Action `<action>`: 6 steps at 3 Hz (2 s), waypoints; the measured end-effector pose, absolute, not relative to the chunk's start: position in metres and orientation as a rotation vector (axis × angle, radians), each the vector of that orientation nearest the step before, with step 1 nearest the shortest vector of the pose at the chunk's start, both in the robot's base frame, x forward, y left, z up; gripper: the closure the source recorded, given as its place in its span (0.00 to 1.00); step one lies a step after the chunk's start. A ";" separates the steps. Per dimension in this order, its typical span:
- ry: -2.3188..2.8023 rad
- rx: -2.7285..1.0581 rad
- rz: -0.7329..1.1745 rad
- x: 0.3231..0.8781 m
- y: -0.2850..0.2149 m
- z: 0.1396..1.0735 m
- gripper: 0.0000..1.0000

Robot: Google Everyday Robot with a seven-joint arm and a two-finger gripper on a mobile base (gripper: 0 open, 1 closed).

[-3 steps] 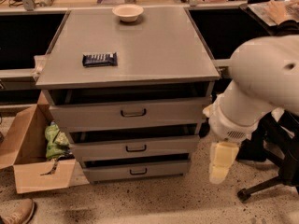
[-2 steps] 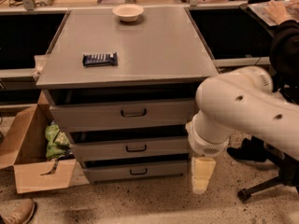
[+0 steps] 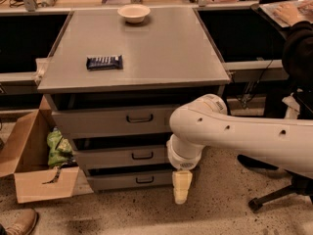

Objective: Open middle drawer

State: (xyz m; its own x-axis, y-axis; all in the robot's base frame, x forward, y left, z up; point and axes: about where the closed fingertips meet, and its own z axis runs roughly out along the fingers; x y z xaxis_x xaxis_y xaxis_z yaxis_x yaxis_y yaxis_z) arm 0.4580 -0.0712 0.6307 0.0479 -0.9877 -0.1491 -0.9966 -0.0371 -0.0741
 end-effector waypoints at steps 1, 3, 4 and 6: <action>2.048 -2.168 0.037 0.472 -0.070 0.595 0.00; 1.941 -2.182 -0.039 0.519 -0.078 0.491 0.00; 1.907 -2.137 -0.015 0.545 -0.083 0.468 0.00; 1.869 -2.088 0.010 0.576 -0.087 0.452 0.00</action>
Offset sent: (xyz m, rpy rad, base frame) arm 0.0628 -0.0039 -0.1502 -0.0656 -0.1230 0.0839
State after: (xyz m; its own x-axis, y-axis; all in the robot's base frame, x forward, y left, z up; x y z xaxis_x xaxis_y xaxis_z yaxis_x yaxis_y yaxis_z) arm 0.5761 -0.0866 0.4524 0.1358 -0.9645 -0.2267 -0.9668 -0.0789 -0.2432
